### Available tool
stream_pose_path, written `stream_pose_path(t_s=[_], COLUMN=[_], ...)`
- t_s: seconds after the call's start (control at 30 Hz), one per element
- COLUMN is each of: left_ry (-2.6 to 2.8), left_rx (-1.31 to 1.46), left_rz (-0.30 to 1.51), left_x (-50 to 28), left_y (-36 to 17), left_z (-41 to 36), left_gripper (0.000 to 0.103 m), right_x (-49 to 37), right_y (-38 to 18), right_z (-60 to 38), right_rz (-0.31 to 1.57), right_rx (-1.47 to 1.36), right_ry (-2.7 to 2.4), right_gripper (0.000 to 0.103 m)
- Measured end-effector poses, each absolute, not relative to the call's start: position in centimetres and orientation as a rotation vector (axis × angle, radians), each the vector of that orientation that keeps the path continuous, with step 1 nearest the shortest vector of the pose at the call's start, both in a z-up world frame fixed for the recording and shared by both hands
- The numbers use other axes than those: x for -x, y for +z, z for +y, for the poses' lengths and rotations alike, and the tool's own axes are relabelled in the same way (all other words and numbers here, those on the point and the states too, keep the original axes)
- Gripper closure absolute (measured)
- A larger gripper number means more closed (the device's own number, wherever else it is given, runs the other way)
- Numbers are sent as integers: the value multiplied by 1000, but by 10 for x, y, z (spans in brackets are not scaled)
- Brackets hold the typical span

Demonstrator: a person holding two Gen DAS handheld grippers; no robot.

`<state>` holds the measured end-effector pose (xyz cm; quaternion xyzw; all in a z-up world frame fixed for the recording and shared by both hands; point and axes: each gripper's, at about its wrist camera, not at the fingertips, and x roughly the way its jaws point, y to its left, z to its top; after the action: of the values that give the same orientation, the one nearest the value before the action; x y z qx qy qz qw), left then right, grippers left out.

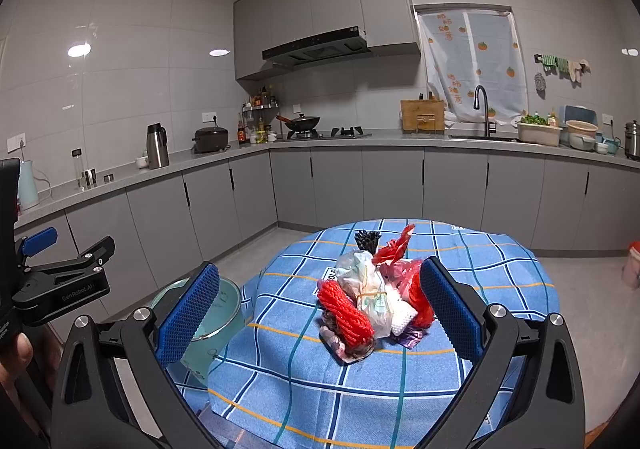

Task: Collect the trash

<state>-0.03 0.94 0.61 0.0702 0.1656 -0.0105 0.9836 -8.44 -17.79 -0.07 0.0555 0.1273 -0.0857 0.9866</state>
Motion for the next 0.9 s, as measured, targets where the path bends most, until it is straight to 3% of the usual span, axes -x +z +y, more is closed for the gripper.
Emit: stream_pose_path(t_s=[0.9], left_ry=[-23], left_rx=[-147], left_rz=[323], left_x=[3], left_y=[8], left_z=[8], left_gripper=[5], right_x=[83], right_y=[-1], right_z=[-178], right_rz=[257], right_rx=[-113], right_ry=[-171], right_gripper=[4])
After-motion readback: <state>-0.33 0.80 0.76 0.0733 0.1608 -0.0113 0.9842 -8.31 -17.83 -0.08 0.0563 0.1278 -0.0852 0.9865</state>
